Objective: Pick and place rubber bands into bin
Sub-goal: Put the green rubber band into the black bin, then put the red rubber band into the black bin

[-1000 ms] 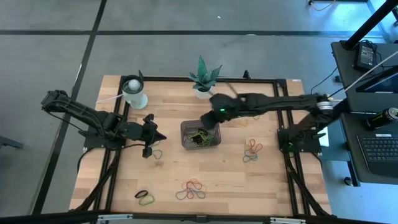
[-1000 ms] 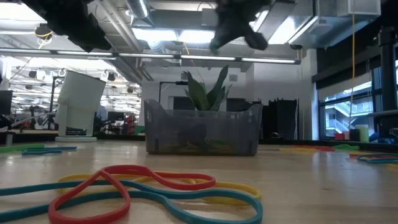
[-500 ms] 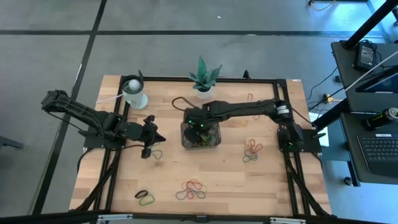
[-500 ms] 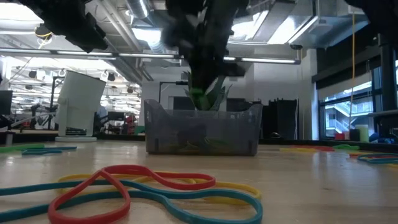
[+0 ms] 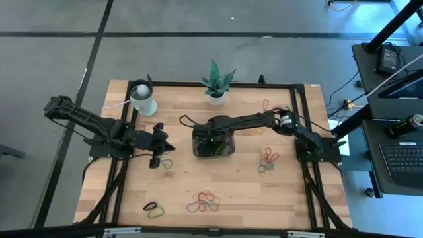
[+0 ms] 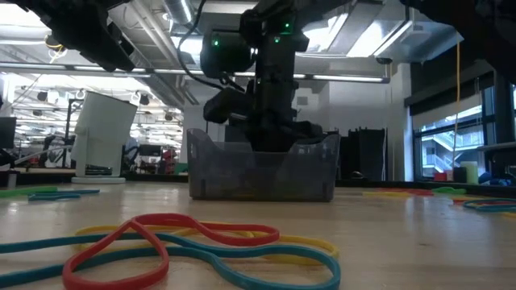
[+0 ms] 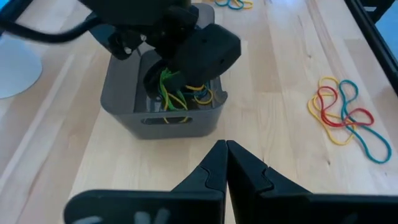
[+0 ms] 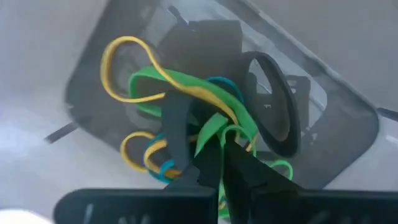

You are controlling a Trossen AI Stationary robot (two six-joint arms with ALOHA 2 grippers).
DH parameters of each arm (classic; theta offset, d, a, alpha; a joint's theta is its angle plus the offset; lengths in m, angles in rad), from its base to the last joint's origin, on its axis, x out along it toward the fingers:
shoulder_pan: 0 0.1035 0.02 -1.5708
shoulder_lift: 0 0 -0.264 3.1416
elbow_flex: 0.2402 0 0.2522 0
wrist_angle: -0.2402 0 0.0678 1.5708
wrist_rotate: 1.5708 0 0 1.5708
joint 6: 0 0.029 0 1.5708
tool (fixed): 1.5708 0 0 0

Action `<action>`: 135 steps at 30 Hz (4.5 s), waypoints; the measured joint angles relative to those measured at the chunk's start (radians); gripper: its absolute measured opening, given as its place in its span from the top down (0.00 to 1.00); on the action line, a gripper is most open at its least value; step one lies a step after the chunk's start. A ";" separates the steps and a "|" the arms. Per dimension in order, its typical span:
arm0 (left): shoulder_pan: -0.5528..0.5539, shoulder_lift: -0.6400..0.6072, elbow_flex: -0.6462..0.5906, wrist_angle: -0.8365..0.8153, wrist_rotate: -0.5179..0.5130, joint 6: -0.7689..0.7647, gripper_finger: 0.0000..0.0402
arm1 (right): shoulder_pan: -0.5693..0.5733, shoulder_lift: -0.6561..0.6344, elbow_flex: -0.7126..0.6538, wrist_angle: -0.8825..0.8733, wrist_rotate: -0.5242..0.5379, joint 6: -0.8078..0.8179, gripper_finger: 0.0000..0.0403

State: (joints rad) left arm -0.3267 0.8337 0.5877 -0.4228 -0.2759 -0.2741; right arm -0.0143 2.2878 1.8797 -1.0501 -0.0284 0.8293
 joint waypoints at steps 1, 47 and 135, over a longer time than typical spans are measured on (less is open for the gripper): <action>0.000 0.000 0.000 0.000 0.004 0.000 1.00 | 0.000 0.003 0.000 0.000 0.000 0.001 0.96; 0.000 0.000 0.000 0.001 0.035 -0.080 1.00 | 0.224 -0.696 -0.457 -0.029 0.309 -0.012 0.92; -0.185 1.168 0.735 -0.040 0.229 -0.419 0.99 | 0.406 -1.373 -1.350 0.398 0.238 -0.314 0.98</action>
State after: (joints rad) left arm -0.5115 2.0022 1.3230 -0.4626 -0.0469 -0.6930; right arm 0.3912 0.9146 0.5301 -0.6521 0.2092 0.5148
